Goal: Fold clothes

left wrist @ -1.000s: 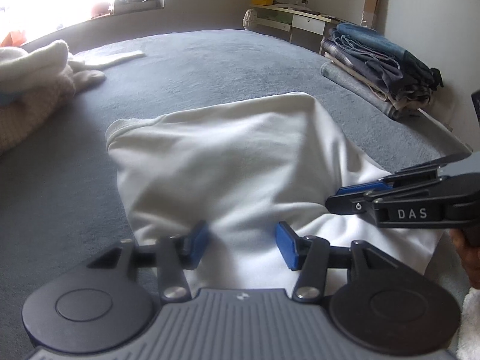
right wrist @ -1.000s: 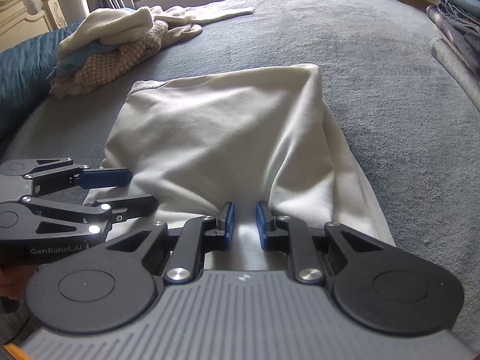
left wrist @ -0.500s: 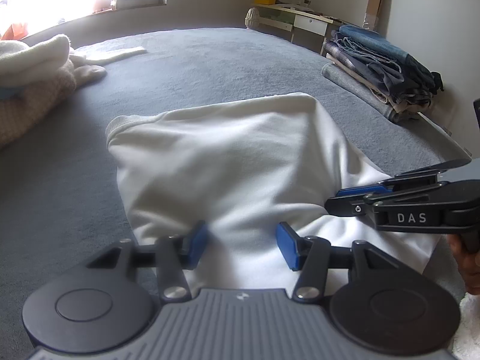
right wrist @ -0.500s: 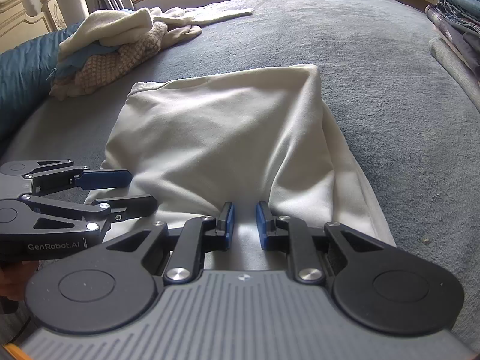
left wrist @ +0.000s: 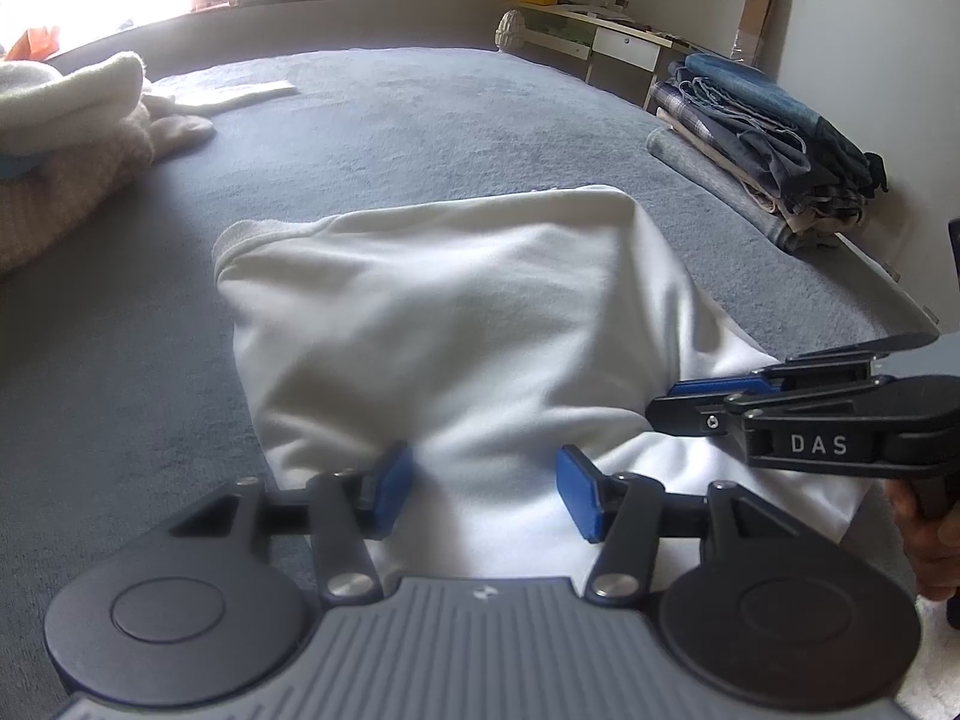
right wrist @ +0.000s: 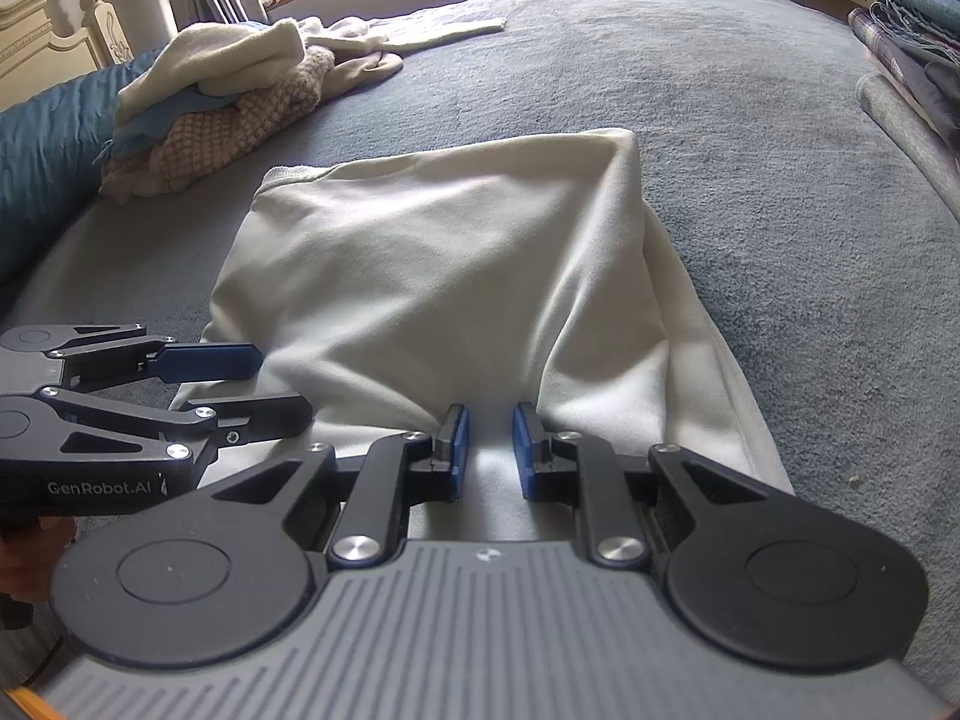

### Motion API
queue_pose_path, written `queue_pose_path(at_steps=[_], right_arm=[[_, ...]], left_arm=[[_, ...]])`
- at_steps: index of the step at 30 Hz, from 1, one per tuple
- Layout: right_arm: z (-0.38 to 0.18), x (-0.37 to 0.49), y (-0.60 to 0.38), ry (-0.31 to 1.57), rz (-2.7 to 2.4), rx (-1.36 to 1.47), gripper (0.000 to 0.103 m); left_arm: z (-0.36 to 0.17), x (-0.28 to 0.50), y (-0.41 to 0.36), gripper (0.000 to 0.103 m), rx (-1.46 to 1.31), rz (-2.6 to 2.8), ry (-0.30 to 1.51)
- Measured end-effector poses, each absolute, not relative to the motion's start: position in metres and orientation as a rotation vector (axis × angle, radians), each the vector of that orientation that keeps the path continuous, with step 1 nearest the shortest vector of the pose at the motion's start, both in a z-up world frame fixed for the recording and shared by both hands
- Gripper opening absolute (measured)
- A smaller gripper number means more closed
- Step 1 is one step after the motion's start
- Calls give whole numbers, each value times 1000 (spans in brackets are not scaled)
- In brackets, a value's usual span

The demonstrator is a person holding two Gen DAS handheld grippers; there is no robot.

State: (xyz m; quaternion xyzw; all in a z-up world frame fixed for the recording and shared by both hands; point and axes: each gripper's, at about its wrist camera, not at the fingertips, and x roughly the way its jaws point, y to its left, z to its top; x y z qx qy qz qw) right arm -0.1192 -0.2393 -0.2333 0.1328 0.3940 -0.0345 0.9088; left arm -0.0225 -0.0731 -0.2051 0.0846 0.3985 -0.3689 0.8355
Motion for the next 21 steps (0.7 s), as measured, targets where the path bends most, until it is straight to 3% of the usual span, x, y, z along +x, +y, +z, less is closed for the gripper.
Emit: queue_pose_path(at_steps=[13,21], right_arm=[[-190,-116,-236,679,-70,176,18],[-223,-75,-257,837,-141,121,18]], left_arm=[[-200,-4,-74,55,78,-737,978],[-199,-1,-79,61,70,-725,1013]])
